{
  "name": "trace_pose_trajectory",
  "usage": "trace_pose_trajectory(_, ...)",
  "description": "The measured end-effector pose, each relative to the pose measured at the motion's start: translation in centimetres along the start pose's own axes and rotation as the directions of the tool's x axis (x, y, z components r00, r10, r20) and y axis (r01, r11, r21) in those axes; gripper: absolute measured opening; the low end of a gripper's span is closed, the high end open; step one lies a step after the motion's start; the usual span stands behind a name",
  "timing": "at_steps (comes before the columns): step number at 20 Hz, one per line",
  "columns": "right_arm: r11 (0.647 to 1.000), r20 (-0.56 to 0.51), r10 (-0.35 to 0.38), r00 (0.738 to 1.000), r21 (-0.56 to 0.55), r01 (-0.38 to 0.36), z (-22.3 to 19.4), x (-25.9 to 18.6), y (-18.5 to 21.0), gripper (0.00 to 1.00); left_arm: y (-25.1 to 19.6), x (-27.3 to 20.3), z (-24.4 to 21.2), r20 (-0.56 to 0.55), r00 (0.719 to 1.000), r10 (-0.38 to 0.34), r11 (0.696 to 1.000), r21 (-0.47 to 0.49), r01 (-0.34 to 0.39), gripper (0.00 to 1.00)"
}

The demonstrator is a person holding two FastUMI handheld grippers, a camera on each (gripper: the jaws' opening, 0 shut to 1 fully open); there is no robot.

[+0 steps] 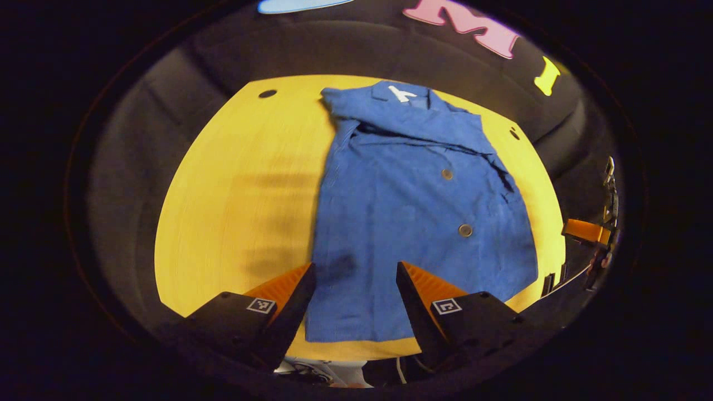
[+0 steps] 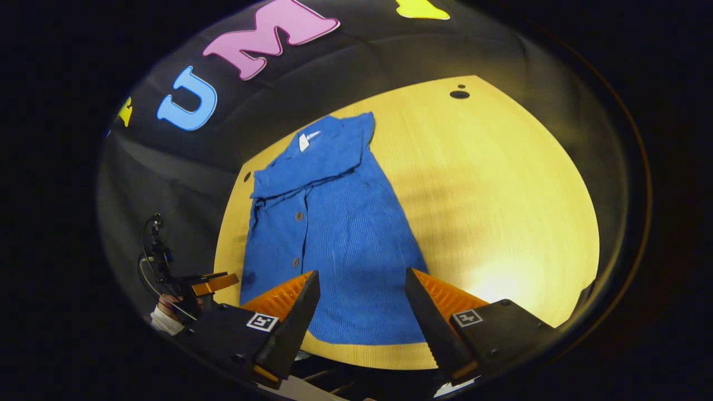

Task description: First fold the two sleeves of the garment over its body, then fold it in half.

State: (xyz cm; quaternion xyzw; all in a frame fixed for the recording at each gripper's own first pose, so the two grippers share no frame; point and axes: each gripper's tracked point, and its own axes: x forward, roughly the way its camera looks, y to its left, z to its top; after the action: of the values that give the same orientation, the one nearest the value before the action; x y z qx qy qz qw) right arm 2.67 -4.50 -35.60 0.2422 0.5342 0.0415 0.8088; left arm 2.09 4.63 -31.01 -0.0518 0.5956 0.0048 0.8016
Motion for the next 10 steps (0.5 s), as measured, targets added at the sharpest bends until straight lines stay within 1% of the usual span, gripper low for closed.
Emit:
trace_pose_trajectory(2, 0.999, -0.046, -0.038, 0.998, -0.031, 0.036, -1.6, 0.7, -0.5, 0.98, 2.1, 0.3, -2.2, -0.054, 0.998, 0.045, 0.998, -0.034, -0.047, 0.85)
trace_pose_trajectory(3, 0.997, -0.075, -0.07, 0.995, -0.044, 0.067, -2.6, 1.0, -1.1, 0.87, 2.9, 0.5, -3.1, -0.083, 0.994, 0.068, 0.997, -0.035, -0.072, 0.85)
trace_pose_trajectory(4, 0.995, -0.09, -0.091, 0.992, -0.047, 0.087, -3.0, 1.4, -1.3, 0.98, 3.2, 0.7, -4.0, -0.103, 0.991, 0.082, 0.996, -0.034, -0.086, 0.84)
trace_pose_trajectory(7, 0.992, -0.123, -0.124, 0.985, -0.052, 0.119, -4.2, 2.2, -1.9, 0.98, 3.3, 1.1, -5.4, -0.152, 0.985, 0.086, 0.996, 0.002, -0.087, 0.85)
trace_pose_trajectory(9, 0.984, -0.146, -0.173, 0.974, -0.076, 0.164, -5.3, 2.6, -3.2, 0.98, 3.7, 1.3, -5.8, -0.165, 0.982, 0.095, 0.995, 0.037, -0.09, 0.85)
trace_pose_trajectory(10, 0.979, -0.161, -0.196, 0.967, -0.082, 0.185, -6.0, 2.8, -3.8, 0.98, 3.7, 1.3, -6.2, -0.172, 0.98, 0.097, 0.995, 0.036, -0.093, 0.84)
